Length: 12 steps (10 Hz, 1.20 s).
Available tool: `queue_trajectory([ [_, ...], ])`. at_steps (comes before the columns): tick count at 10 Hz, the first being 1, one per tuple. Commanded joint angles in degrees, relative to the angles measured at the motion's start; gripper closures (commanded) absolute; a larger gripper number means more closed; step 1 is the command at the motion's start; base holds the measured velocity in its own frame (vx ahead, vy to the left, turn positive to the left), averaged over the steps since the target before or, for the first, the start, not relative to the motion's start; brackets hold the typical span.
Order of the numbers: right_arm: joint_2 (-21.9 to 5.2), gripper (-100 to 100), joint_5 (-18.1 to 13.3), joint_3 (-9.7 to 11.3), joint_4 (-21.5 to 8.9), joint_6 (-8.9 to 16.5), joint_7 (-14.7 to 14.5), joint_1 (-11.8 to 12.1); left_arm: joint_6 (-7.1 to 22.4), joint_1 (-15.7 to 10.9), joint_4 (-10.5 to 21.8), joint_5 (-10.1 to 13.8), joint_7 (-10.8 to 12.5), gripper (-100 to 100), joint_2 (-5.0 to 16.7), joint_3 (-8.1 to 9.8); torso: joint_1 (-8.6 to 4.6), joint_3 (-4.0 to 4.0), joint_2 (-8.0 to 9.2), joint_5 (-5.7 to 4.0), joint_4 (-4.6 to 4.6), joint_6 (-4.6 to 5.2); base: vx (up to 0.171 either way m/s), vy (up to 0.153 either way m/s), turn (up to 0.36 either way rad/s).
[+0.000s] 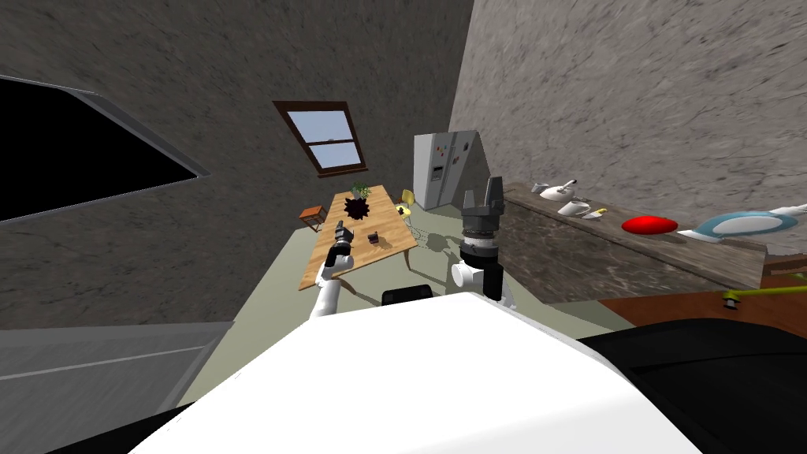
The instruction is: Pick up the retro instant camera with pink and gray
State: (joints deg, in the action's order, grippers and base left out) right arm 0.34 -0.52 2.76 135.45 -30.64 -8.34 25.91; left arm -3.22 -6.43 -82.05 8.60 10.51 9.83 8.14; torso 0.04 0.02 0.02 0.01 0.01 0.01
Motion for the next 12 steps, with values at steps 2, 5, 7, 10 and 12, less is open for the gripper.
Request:
queue_trajectory([
  [2,0.0,0,0.0,0.0,0.0,0.0,0.0,0.0,2.0,-2.6,4.3,0.2,0.2,-100,-0.2,0.05,-0.03,-0.01,-0.02,0.0,-0.01,-0.01,-0.005,0.011,0.021],
  [5,0.0,0,0.0,0.0,0.0,0.0,0.0,0.0,3.9,-5.0,8.4,0.5,0.5,-100,-0.4,0.08,-0.03,-0.01,-0.02,-0.01,0.0,-0.01,-0.007,0.013,0.021],
  [7,0.0,0,0.0,0.0,0.0,0.0,0.0,0.0,5.7,-7.3,12.3,0.7,0.8,-100,-0.6,0.05,-0.01,-0.01,-0.01,0.0,0.0,-0.01,-0.01,0.017,0.036],
  [10,0.0,0,0.0,0.0,0.0,0.0,0.0,0.0,7.5,-9.5,16.5,0.9,1.1,-100,-0.8,-0.03,0.03,-0.01,-0.01,0.01,-0.01,-0.01,-0.006,0.024,0.022],
  [12,0.0,0,0.0,0.0,0.0,0.0,0.0,0.0,9.2,-11.7,19.8,1.1,1.4,-100,-1.0,-0.17,0.0,-0.03,-0.05,0.0,-0.01,0.0,0.004,0.018,0.025],
])
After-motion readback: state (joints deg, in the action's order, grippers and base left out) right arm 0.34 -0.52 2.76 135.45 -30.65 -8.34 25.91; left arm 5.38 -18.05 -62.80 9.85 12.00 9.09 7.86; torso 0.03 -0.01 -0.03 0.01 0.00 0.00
